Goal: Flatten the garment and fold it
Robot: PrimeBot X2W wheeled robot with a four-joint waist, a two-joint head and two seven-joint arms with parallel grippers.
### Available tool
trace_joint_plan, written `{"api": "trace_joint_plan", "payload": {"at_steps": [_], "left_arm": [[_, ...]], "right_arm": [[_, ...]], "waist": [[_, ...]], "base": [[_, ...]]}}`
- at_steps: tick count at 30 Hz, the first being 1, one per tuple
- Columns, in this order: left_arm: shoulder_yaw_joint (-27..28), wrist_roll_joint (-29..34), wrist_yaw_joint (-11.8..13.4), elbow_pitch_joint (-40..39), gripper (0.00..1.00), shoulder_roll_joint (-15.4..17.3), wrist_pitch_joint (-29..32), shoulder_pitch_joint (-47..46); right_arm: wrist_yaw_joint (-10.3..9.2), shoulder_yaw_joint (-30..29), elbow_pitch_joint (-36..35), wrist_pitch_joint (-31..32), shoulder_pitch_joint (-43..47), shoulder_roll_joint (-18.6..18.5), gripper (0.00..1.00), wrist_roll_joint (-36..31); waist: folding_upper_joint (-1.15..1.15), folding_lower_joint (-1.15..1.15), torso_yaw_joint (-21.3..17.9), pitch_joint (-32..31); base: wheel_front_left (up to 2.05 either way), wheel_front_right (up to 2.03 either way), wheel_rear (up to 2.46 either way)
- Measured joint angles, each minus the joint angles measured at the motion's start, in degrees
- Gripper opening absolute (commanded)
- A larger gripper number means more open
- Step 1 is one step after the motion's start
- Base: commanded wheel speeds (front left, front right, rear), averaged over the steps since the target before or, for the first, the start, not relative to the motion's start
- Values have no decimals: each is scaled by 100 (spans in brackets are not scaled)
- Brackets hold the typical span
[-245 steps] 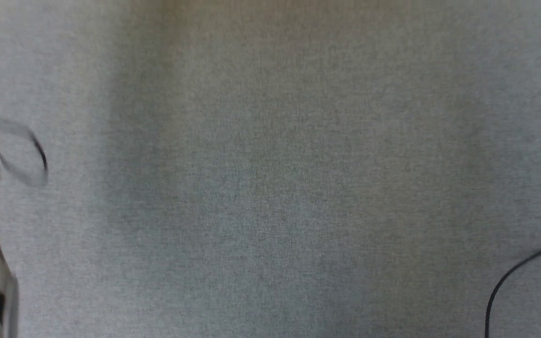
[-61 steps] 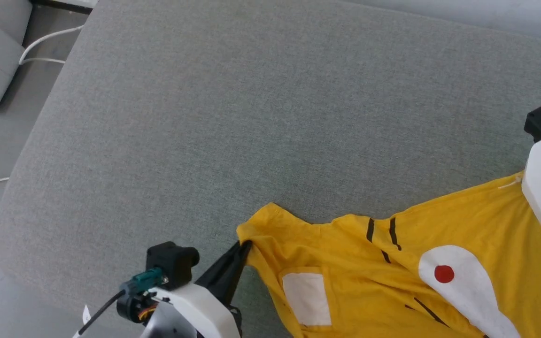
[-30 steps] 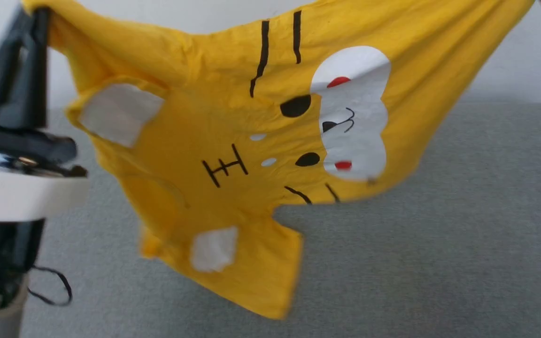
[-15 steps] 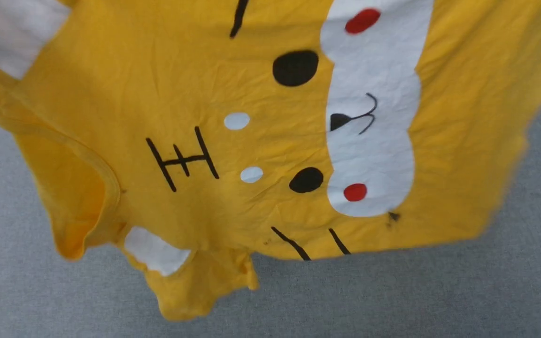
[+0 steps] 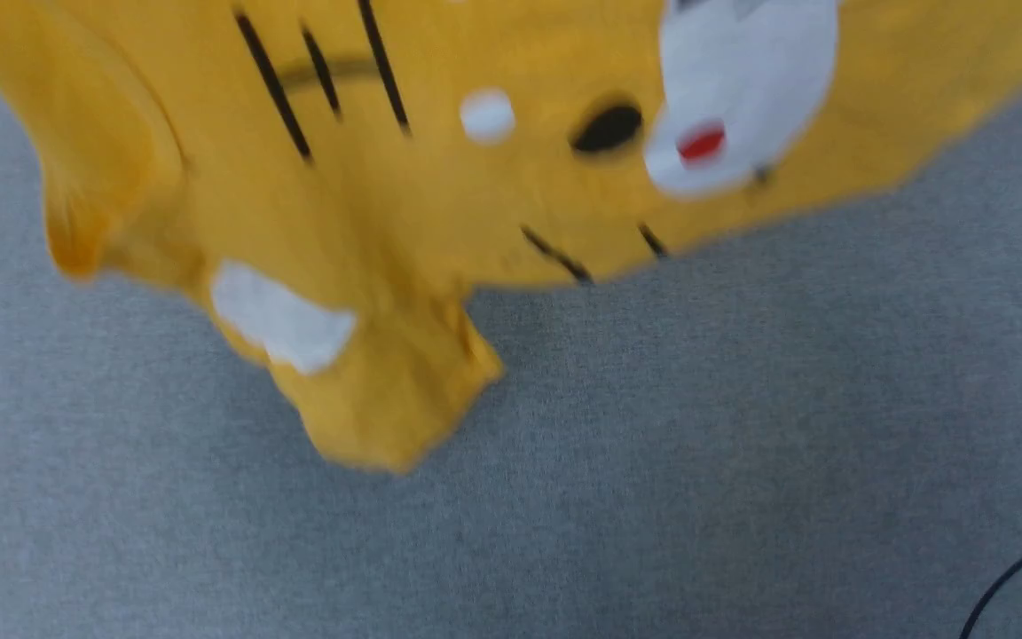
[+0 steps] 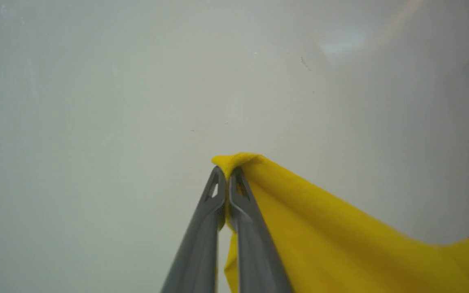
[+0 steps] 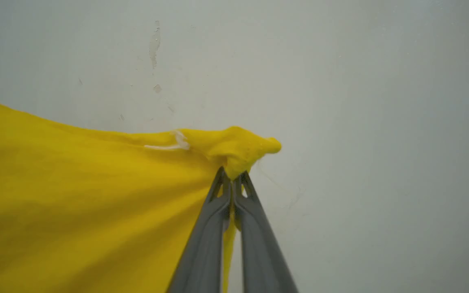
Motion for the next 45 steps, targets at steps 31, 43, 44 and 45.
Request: {"api": "trace_joint_plan", "payload": {"at_steps": [31,43,44,45], "left_arm": [[-512,665,130,2854,0,-1099,-2041,591],[-940,452,183,1864,0,-772,-1358,4823],[-960,427,213,1734,0,-672,-1171,5105],[-969,375,214,1592,0,-573,-968,5401]], "right_arm": [[0,1494,3854,-2739,-404,1407,0,-583],[0,2926,3346,-2900,2379,1330,0,66],[0,3010,3275,-2883,2563,1280,0,131],[0,3140,3181,-2844,2730,1210,0,168]], "waist": [[0,-2,512,1473],[0,-4,570,241],[0,-5,576,119],[0,-5,582,-7]], "base": [[0,0,0],[0,0,0],[0,0,0],[0,0,0]]}}
